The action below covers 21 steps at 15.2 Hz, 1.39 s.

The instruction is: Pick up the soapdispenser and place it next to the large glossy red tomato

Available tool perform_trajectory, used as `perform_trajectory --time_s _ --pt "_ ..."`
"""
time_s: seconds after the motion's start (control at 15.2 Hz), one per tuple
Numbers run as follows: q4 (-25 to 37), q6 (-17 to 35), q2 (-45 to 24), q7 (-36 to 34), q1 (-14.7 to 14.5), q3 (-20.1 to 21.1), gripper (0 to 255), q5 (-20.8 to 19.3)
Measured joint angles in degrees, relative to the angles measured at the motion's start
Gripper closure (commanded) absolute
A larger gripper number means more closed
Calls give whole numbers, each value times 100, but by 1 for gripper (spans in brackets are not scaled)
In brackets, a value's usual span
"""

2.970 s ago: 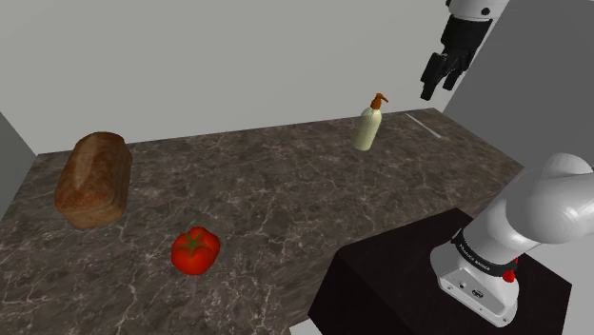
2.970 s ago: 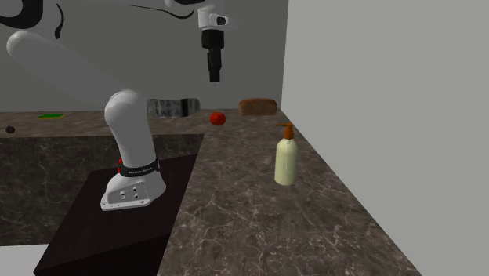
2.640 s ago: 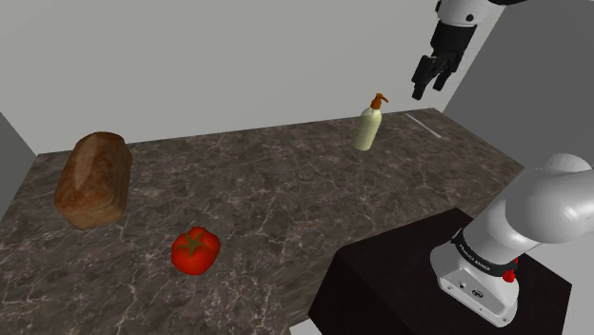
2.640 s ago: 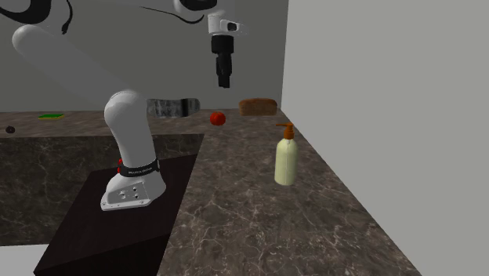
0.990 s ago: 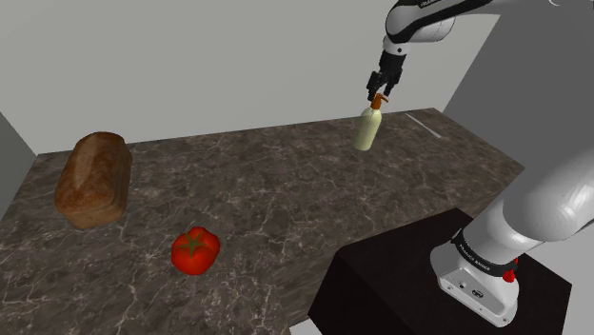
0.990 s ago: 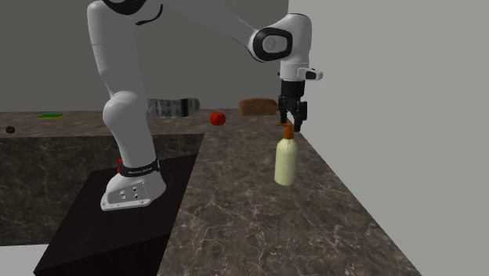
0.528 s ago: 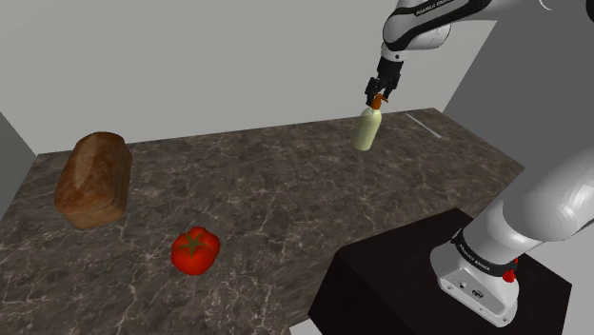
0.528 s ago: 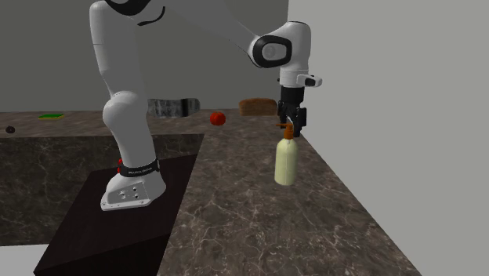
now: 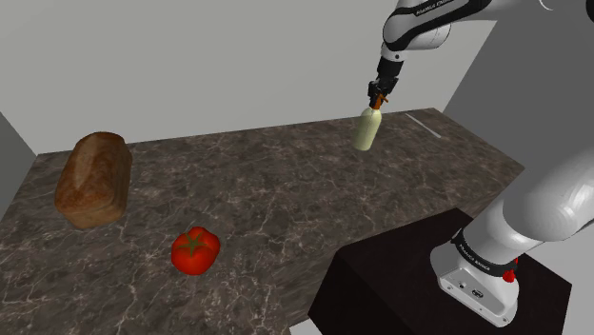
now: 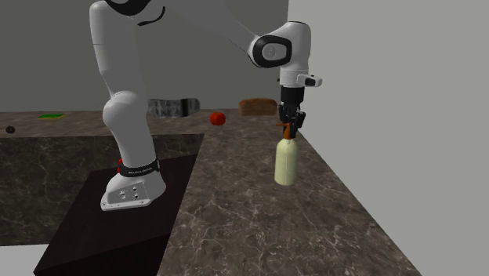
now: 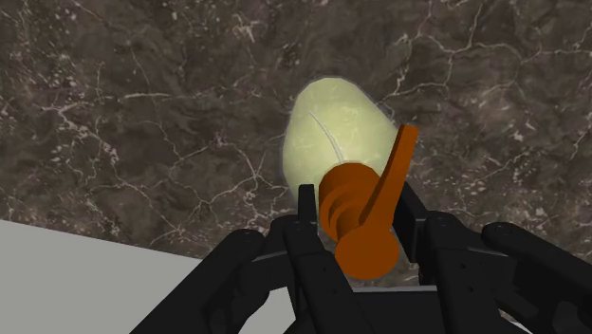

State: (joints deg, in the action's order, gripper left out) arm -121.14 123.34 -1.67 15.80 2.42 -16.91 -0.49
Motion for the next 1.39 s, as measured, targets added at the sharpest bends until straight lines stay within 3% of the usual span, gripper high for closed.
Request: perform_trajectory --time_s 0.4,1.39 --pt "18 -34 15 -3 0 0 255 -6" --pt "757 -1112 366 -75 -21 21 255 -112"
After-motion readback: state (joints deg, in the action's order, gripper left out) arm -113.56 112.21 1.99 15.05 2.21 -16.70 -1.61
